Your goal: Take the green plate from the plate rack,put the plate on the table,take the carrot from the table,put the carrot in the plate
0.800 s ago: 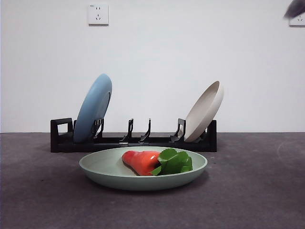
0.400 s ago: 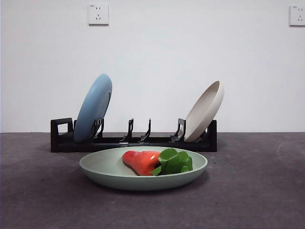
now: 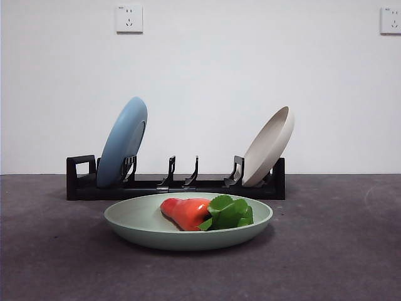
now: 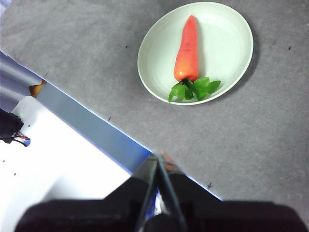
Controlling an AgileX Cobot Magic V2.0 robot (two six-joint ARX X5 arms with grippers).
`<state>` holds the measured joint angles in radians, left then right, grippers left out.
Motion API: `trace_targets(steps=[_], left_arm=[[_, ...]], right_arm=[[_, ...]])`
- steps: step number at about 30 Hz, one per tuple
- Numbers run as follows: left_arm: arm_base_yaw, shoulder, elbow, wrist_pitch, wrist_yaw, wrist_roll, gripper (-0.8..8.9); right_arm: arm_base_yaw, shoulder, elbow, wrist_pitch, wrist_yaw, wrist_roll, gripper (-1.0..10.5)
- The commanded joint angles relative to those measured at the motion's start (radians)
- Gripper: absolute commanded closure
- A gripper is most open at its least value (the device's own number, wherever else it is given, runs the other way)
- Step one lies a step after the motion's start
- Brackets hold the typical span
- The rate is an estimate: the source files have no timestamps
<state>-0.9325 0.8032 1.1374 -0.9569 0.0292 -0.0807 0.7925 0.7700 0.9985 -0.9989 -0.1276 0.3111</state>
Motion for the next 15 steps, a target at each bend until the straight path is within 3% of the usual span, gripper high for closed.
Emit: trace_targets(steps=[1, 5, 8, 11, 15], left_arm=[[-0.002, -0.001, -0.004, 0.005, -0.001, -0.004, 8.17], [0.019, -0.016, -0.004, 0.04, -0.081, 0.07, 8.17], [0.111, -0.055, -0.008, 0.127, -0.133, 0.197, 8.17], [0.271, -0.116, -0.042, 0.239, -0.064, 0.291, 8.17], [0.516, -0.246, -0.18, 0.409, 0.027, 0.298, 8.17]], right_arm=[[0.002, -0.001, 0.001, 0.003, 0.003, 0.005, 9.5], [0.002, -0.001, 0.001, 0.003, 0.003, 0.005, 9.5], [0.002, -0.001, 0.001, 0.003, 0.003, 0.005, 9.4], [0.002, -0.001, 0.001, 0.003, 0.003, 0.005, 9.4], [0.002, -0.001, 0.001, 0.003, 0.003, 0.005, 9.4]])
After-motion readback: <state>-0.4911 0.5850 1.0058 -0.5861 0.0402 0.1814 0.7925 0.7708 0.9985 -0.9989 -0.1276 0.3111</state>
